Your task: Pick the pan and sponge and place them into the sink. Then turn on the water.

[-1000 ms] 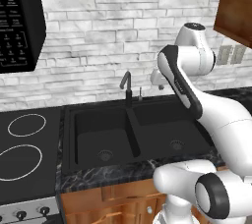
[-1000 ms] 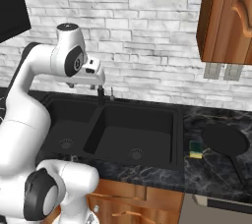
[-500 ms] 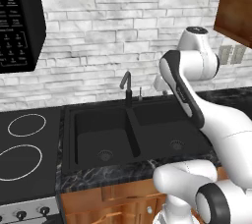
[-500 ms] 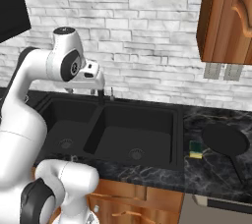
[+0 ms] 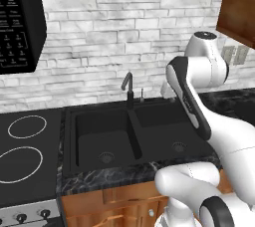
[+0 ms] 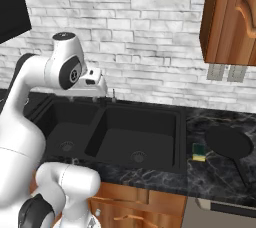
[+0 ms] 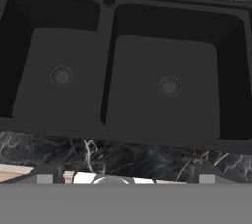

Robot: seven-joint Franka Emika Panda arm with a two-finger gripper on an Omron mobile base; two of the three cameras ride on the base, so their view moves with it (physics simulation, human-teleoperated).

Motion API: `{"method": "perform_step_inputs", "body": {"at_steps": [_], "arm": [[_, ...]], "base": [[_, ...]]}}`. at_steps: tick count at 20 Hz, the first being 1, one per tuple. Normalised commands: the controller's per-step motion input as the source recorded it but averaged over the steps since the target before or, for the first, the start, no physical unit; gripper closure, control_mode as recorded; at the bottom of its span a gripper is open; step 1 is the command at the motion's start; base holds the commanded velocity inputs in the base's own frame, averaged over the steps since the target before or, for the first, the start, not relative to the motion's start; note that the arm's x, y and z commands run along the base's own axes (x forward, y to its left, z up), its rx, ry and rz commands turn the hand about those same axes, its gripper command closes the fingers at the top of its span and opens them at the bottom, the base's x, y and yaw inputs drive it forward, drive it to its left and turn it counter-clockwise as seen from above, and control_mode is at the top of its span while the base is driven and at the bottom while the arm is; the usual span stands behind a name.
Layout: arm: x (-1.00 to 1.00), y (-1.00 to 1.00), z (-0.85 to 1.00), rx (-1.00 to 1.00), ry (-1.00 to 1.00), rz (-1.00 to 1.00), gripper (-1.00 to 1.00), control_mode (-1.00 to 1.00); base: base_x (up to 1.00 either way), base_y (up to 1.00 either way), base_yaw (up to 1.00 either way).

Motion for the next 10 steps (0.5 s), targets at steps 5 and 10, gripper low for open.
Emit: {"method": "perform_step_inputs", "body": {"at_steps": [5,10], "arm": [[-0.19,-0.09,-0.05,0.00,0.00,0.02,-1.00,-1.00],[-0.15,-0.11,0.00,-0.04,0.00,0.07,-1.00,-1.00]], "base": [[0.00,0.00,0.00],[0.00,0.00,0.00]]}}
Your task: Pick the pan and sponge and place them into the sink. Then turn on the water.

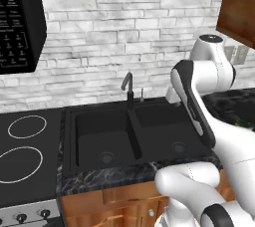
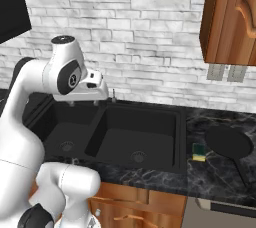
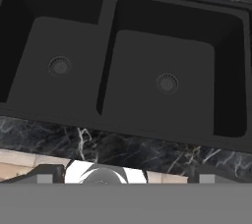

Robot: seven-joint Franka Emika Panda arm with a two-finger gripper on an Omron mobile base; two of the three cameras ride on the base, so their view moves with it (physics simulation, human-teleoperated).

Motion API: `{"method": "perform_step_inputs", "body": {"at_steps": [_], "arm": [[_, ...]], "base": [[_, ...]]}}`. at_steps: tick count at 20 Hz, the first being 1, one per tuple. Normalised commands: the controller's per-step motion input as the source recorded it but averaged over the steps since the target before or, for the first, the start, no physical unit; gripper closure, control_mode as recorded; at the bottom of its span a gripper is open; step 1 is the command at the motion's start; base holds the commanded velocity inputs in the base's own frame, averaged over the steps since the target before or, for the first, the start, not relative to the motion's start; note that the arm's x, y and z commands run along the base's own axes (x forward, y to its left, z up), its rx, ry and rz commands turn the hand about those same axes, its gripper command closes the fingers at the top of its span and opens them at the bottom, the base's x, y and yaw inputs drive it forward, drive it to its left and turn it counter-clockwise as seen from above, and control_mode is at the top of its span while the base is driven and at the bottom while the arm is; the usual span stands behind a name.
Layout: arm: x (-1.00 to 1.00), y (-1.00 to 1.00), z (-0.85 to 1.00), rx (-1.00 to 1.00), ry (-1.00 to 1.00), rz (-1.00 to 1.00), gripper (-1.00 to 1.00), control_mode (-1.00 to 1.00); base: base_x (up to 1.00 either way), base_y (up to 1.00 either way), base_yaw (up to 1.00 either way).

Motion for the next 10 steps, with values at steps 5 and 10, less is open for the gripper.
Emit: {"method": "perform_step_inputs", "body": {"at_steps": [5,10], "arm": [[-0.15,-0.20,0.00,-0.02,0.00,0.08,-1.00,-1.00],[-0.12,-0.24,0.00,-0.01,0.00,0.08,-1.00,-1.00]], "base": [[0.00,0.00,0.00],[0.00,0.00,0.00]]}}
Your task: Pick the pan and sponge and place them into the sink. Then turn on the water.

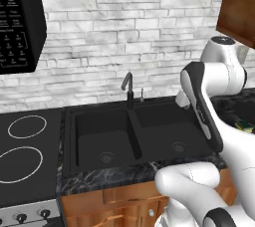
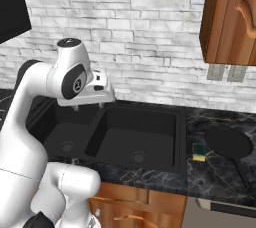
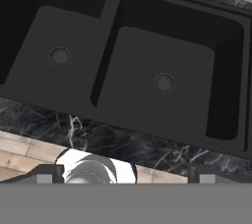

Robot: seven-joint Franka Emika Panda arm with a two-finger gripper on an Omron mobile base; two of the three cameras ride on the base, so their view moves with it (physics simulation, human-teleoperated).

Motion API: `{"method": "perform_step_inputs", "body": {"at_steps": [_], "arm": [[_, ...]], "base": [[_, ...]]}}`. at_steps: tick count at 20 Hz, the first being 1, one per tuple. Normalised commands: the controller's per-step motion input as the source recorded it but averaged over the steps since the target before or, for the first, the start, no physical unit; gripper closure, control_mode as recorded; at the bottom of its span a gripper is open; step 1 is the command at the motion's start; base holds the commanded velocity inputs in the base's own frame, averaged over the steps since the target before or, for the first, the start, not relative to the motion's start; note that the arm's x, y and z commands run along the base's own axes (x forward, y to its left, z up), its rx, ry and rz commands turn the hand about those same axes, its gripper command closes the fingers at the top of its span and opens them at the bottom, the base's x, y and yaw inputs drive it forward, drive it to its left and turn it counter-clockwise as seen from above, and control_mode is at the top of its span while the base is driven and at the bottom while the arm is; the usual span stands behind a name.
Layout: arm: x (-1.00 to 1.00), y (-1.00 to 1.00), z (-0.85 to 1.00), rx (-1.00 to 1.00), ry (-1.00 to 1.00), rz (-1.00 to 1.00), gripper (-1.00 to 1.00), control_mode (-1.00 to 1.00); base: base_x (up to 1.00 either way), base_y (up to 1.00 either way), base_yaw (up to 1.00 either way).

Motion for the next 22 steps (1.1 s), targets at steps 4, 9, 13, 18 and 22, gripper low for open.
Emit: {"method": "perform_step_inputs", "body": {"at_steps": [4,9,13,18,22], "arm": [[-0.11,-0.24,0.00,0.00,0.00,0.08,-1.00,-1.00],[-0.04,-0.22,0.00,0.00,0.01,0.07,-1.00,-1.00],[0.00,-0.22,-0.02,0.00,0.02,0.05,-1.00,-1.00],[0.00,-0.29,-0.05,0.00,0.00,0.02,-1.00,-1.00],[0.02,-0.28,-0.07,0.00,0.00,0.00,-1.00,-1.00]], "base": [[0.00,0.00,0.00],[0.00,0.00,0.00],[0.00,0.00,0.00],[0.00,0.00,0.00],[0.00,0.00,0.00]]}}
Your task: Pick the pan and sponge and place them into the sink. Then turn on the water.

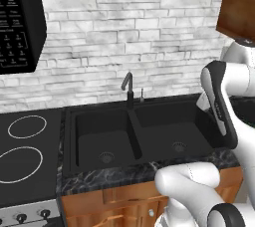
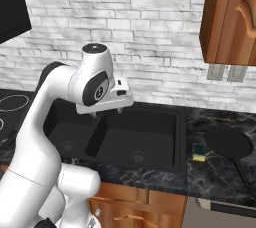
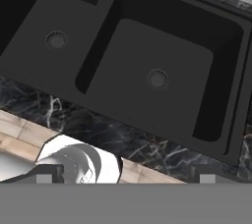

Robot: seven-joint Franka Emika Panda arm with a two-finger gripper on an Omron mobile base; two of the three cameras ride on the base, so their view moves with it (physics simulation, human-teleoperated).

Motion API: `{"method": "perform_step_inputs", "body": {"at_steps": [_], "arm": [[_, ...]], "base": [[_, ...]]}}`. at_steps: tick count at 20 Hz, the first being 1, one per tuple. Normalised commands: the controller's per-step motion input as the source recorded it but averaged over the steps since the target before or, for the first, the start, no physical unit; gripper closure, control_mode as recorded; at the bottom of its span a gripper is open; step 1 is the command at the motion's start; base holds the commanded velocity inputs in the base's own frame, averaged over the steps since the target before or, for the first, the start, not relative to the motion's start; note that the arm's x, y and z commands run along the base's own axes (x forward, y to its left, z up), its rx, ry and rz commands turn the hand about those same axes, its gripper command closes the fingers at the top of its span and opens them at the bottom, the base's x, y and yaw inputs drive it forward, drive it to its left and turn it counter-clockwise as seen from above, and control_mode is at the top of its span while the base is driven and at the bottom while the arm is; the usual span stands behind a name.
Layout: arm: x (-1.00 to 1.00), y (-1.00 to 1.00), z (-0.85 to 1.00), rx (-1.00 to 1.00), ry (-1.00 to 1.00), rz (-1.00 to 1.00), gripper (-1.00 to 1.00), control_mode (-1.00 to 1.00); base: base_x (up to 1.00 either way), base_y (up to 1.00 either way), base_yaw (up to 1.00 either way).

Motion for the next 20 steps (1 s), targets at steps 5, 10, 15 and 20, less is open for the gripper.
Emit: {"method": "perform_step_inputs", "body": {"at_steps": [5,10,15,20], "arm": [[0.01,-0.29,-0.08,0.00,0.00,0.00,-1.00,-1.00],[0.00,-0.28,-0.07,0.01,-0.04,0.00,-1.00,-1.00],[0.00,-0.27,-0.07,0.01,-0.04,0.00,-1.00,-1.00],[0.00,-0.26,-0.07,0.01,-0.03,-0.01,-1.00,-1.00]], "base": [[0.00,0.00,0.00],[0.00,0.00,0.00],[0.00,0.00,0.00],[0.00,0.00,0.00]]}}
